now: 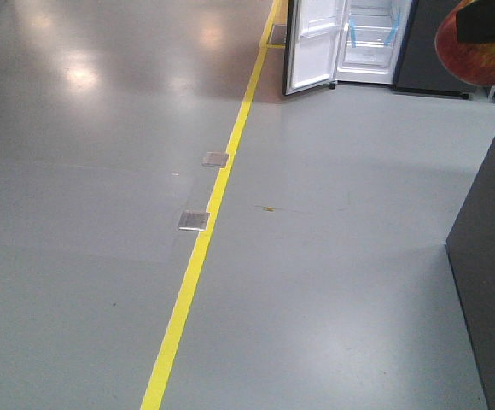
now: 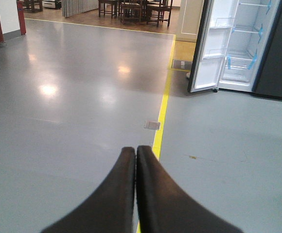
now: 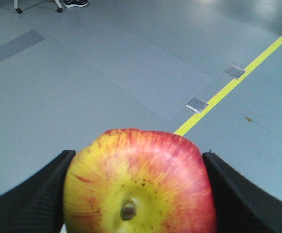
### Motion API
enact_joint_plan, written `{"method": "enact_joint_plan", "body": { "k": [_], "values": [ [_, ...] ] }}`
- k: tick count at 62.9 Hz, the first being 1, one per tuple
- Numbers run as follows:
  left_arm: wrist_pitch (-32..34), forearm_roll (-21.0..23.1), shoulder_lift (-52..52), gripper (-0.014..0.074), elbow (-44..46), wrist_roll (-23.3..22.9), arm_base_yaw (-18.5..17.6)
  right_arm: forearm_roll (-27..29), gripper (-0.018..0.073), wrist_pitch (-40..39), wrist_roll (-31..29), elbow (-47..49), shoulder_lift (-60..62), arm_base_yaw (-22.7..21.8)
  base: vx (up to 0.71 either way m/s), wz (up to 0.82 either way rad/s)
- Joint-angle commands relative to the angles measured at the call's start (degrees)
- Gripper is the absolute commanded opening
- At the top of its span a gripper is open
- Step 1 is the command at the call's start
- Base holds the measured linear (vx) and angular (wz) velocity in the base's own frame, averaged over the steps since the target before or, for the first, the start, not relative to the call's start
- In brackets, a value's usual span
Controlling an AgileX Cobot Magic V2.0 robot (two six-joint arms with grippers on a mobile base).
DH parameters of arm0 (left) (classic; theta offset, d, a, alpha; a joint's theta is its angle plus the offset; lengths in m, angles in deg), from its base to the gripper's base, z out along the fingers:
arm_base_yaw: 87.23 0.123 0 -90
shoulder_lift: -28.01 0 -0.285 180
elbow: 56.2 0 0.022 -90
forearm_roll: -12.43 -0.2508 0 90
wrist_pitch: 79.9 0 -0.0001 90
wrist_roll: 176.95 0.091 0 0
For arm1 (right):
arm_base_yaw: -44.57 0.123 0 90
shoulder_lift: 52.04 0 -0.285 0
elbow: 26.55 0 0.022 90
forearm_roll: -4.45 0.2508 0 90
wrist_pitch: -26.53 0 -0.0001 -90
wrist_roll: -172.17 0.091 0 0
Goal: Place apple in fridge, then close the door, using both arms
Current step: 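Drive the base toward the open refrigerator, apple held in right gripper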
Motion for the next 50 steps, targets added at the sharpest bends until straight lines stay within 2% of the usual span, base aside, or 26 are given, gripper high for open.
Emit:
{"method": "enact_joint_plan", "body": {
  "k": [1,50],
  "values": [
    [4.0,0.1,-0.8,-0.0006,-1.6,0.0,-0.4,2.8,-0.0006,-0.1,-0.3,1.7,1.4,-0.2,0.2,-0.02],
    [4.0,0.1,-0.8,-0.0006,-1.6,0.0,-0.4,2.8,-0.0006,-0.1,-0.3,1.7,1.4,-0.2,0.21,-0.02]
  ]
}}
